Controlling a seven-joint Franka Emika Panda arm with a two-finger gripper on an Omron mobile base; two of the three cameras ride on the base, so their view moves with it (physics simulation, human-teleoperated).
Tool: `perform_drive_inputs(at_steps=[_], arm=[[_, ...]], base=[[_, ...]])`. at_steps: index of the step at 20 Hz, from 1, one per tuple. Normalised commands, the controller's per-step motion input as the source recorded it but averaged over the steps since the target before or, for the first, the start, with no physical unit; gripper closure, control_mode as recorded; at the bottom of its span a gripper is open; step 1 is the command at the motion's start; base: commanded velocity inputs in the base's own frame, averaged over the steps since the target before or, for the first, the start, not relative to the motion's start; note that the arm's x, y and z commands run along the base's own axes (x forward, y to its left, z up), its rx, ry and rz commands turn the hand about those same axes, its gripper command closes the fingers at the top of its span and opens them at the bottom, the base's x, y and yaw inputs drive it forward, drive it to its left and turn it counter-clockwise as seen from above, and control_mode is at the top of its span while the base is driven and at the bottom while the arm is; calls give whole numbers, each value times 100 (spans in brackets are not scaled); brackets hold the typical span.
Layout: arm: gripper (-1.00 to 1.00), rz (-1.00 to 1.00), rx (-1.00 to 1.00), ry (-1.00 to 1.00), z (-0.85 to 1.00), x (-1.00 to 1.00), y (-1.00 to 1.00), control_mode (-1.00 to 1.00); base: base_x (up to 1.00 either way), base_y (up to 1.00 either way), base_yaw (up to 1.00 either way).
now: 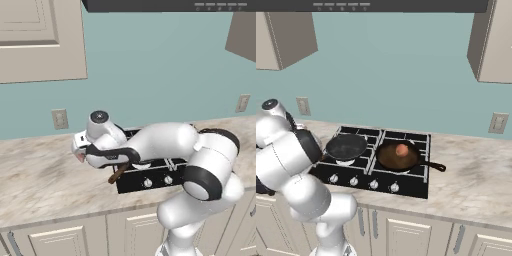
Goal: Place both pans onto different burners. Then place the onion and the steak on different pans.
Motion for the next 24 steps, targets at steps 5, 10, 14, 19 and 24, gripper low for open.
perform_drive_inputs(at_steps=[5,10,14,19,24], arm=[[-100,0,0,0,-20,28,11,-100],[-100,0,0,0,-19,24,16,-100],[-100,0,0,0,-19,28,14,-100],[-100,0,0,0,-15,29,12,-100],[-100,0,0,0,-15,26,8,-100]], base=[[0,0,0],[0,0,0],[0,0,0],[0,0,0],[0,0,0]])
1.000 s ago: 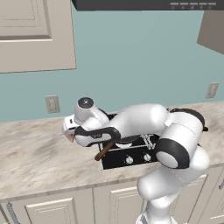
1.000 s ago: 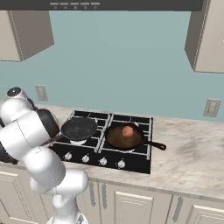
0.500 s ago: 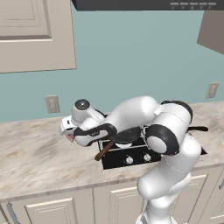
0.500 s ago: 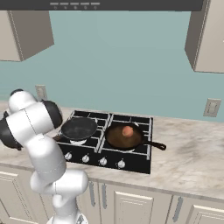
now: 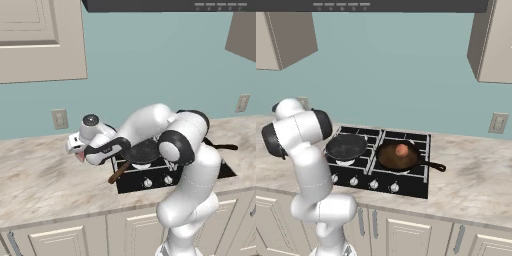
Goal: Place both pans onto different burners. Then place the onion and the steak on different pans.
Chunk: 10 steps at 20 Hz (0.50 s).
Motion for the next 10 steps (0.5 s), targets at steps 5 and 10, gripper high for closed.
perform_drive_inputs(at_steps=[5,10], arm=[[-100,0,0,0,-20,22,9,-100],[-100,0,0,0,-23,20,11,-100]], base=[[0,0,0],[0,0,0]])
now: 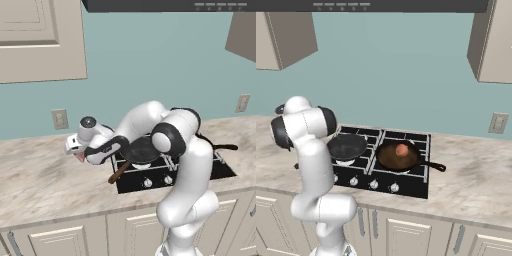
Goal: Place both pans onto different burners. Then place the onion and the steak on different pans.
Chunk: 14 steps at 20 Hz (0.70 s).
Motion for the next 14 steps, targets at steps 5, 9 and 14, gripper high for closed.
perform_drive_inputs(at_steps=[5,9,14], arm=[[-100,0,0,0,-21,20,11,-100],[-100,0,0,0,-21,18,7,-100],[-100,-1,0,0,-21,19,8,-100]], base=[[0,0,0],[0,0,0],[0,0,0]])
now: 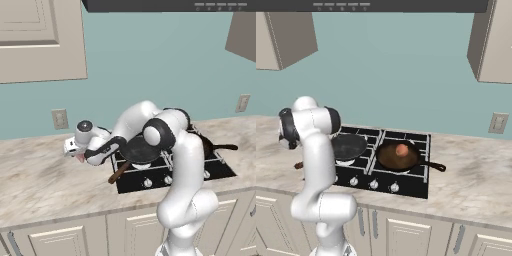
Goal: Place both pans onto different burners. Then place the onion and the steak on different pans.
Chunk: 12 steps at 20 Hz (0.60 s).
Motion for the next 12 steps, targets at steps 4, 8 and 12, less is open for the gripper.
perform_drive_inputs(at_steps=[4,8,12], arm=[[-100,-1,0,0,-21,21,11,-100],[-100,-1,0,0,-22,22,11,-100],[-100,-1,0,0,-21,23,13,-100]], base=[[0,0,0],[0,0,0],[0,0,0]])
